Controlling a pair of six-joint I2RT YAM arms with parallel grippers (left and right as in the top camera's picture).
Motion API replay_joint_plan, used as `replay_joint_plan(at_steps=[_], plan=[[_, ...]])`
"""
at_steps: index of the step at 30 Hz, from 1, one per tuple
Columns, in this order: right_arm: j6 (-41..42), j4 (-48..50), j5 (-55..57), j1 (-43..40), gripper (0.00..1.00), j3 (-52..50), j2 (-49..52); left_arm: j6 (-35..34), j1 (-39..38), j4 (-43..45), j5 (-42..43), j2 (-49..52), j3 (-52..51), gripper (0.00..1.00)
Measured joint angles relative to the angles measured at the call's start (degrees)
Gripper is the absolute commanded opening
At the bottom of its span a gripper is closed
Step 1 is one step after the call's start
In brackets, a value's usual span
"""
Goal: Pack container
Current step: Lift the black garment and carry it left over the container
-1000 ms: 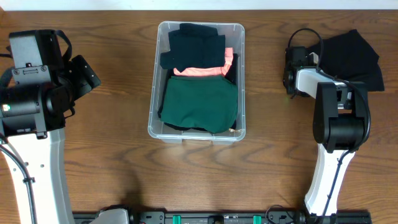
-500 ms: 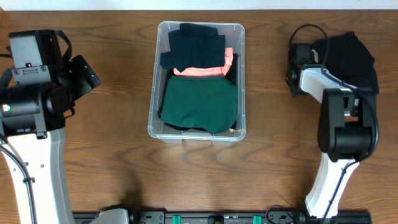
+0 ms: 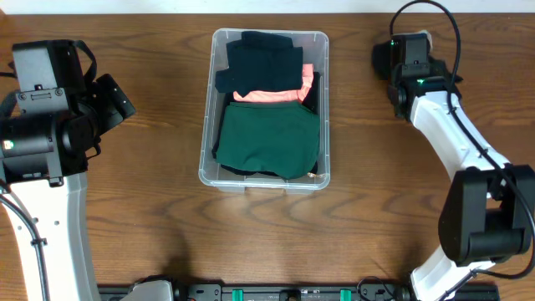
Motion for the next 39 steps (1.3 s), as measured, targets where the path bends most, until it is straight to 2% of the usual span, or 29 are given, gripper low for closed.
replay_joint_plan(at_steps=[12,20,26,39], plan=[[-0.09,-0.79,-0.59,0.59,0.01,0.00,-0.74,0.00,0.00,-0.02,0.00,0.00,0.00,0.98],[-0.55,-1.01,-0.57,1.62,0.01,2.45,-6.54,0.00,0.00,0.00,0.00,0.00,0.00,0.98],[-0.98,0.52,-0.44,4.98,0.01,6.75,-11.13,0.00,0.00,0.00,0.00,0.00,0.00,0.98],[-2.60,7.26,-0.44,13.92,0.01,10.38,-11.63,0.00,-0.02,0.00,0.00,0.00,0.00,0.98]])
